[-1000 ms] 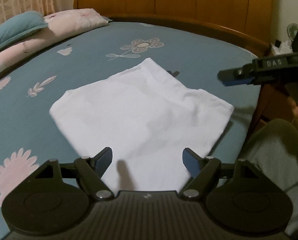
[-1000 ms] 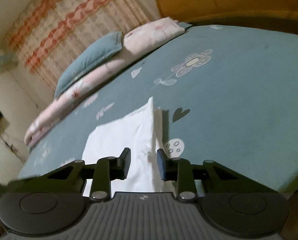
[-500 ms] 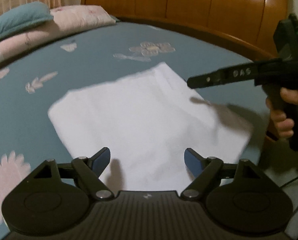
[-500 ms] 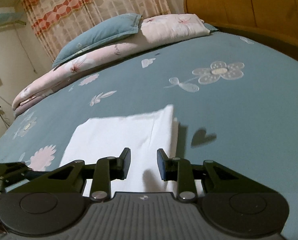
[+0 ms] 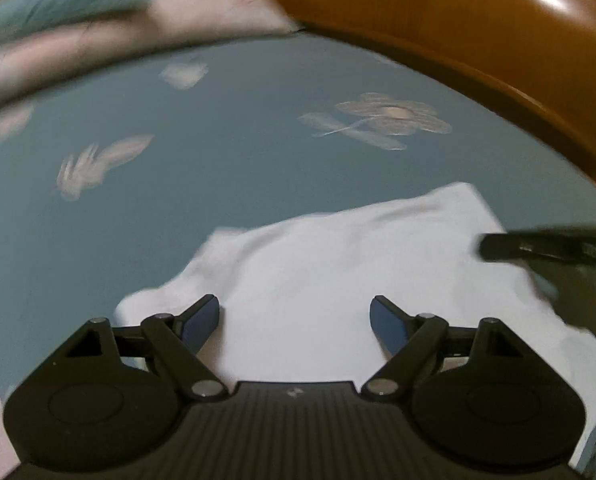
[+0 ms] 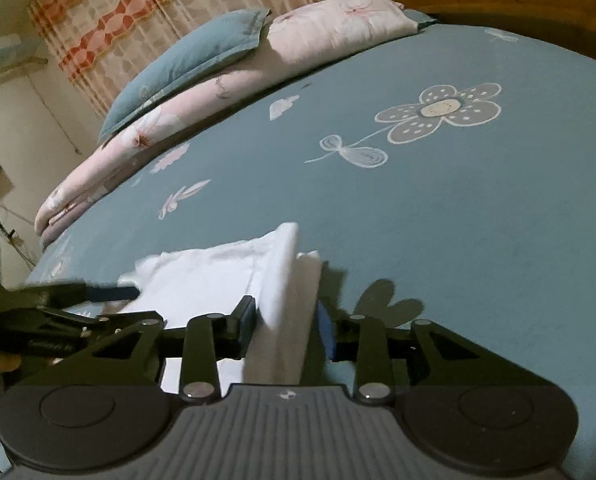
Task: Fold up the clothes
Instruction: 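Raise both open grippers and move them back over the folded shirt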
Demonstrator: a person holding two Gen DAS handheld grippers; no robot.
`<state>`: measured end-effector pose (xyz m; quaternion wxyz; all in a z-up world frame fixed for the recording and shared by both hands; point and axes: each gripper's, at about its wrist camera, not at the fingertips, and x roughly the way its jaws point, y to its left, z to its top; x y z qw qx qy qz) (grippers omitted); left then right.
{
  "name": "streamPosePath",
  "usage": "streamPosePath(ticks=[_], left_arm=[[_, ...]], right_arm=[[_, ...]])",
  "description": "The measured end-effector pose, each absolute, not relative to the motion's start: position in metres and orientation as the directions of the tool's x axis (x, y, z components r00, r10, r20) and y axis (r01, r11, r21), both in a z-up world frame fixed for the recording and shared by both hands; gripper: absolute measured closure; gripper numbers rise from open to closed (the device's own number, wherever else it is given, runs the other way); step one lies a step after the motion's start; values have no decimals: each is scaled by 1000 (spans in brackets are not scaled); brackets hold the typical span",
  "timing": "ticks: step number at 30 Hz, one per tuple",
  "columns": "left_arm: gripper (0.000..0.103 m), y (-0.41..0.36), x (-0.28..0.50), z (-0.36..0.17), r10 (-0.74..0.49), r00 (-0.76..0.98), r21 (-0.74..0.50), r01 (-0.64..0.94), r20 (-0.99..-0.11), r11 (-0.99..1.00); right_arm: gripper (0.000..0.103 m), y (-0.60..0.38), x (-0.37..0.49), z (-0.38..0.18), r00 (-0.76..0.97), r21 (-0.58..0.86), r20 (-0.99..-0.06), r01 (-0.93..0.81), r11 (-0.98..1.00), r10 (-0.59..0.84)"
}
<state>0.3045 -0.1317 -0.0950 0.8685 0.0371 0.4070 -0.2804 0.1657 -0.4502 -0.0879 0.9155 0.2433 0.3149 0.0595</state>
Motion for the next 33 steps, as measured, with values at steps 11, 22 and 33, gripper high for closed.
streamPosePath(ticks=[11,22,33], left_arm=[[20,-182,289,-54,-574,487,-178,640,-659,747],[17,-250,308,-91,-429,543,-4,616,-722,788],[18,-248,304,-71,-400,587,28,585,-704,810]], right_arm=[[61,-467,155,-82,833,488,-515,91,868,202],[60,-501,143,-85,851,522,-511,191,831,125],[56,-508,136,-82,869,555,-478,184,811,130]])
